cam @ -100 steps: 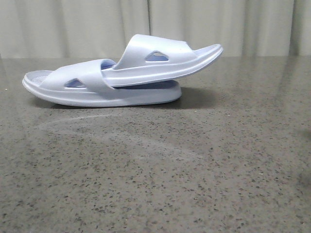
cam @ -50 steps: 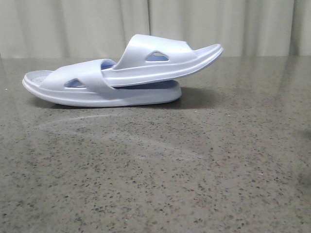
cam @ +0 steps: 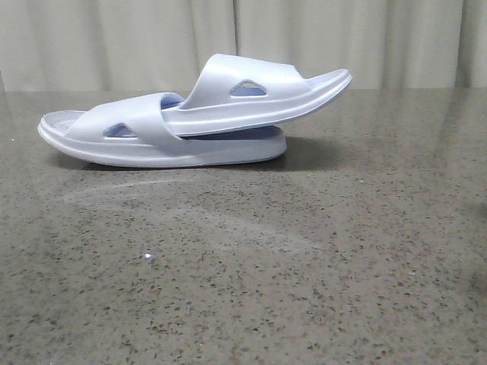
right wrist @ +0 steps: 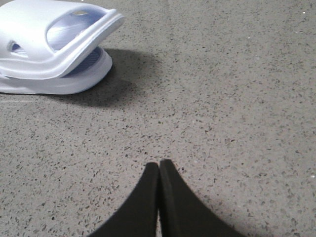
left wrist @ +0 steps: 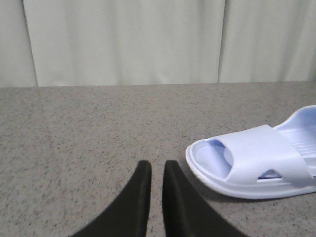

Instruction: Insert blue slippers together front up

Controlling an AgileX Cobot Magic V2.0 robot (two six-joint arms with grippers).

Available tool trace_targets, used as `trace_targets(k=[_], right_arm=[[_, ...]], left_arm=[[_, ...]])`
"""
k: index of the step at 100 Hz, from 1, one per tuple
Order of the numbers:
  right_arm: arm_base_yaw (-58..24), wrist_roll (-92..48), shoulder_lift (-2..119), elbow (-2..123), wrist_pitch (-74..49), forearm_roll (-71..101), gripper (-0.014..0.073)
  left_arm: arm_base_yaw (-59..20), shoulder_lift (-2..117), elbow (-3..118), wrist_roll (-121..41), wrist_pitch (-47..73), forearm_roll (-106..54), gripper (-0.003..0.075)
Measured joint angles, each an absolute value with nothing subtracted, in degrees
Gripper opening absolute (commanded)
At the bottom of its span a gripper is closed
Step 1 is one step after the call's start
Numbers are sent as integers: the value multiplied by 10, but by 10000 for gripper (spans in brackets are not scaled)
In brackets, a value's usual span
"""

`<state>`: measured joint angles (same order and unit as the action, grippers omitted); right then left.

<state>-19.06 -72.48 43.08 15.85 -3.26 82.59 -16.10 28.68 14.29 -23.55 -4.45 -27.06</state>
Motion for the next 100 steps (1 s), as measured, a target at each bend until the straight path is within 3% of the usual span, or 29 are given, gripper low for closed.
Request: trace_targets(k=[12,44,100], right_arm=[[-191,-725,431,159,-33,826,-78],[-191,-725,431,159,-33,826,-78],[-191,-725,431,158,-34,826,-78]], left_arm=[[-124,215,85,-127,-43,-173,15],[3,58,8,-33,30,-67,15],[-26,-3,-2,-6,131,-54,15]])
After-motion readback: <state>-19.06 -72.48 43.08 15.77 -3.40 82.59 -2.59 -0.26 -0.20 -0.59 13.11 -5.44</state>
